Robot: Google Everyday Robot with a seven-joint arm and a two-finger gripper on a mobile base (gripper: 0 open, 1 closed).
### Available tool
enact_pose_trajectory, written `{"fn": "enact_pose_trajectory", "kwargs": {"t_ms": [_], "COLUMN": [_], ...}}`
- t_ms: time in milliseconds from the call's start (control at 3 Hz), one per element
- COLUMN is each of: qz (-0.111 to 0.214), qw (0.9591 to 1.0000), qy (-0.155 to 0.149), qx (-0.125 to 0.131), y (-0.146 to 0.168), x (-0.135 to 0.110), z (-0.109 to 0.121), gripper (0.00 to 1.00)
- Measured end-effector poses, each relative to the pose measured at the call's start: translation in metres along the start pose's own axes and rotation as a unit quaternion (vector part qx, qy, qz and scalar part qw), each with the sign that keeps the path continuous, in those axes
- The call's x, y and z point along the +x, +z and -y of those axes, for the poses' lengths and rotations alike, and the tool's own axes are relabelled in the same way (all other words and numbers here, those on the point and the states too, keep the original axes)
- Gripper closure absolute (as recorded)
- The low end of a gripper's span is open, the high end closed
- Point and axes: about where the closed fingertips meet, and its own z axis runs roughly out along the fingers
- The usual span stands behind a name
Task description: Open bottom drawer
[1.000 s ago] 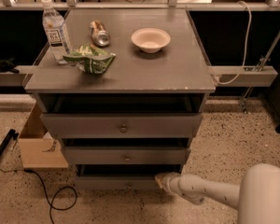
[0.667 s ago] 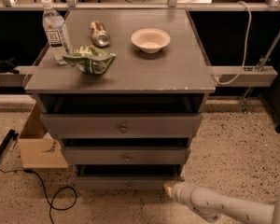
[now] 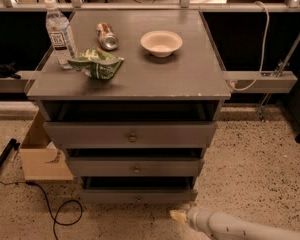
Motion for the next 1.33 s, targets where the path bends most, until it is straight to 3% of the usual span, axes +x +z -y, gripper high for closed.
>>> {"fn": "enact_pose_trajectory", "kwargs": {"t_ms": [667, 1000, 1333], "qz": [-0.009, -0.033, -0.075], "qw": [0.9999, 0.9965, 0.9857], "qy": [0.000, -0.077, -0.149], "qx": [-0.007, 0.004, 0.024], "y": [0.026, 0.033, 0.034], "x": [-0.008, 0.000, 0.032], "z": [0.001, -0.013, -0.039], "gripper": [0.00, 0.00, 0.00]}}
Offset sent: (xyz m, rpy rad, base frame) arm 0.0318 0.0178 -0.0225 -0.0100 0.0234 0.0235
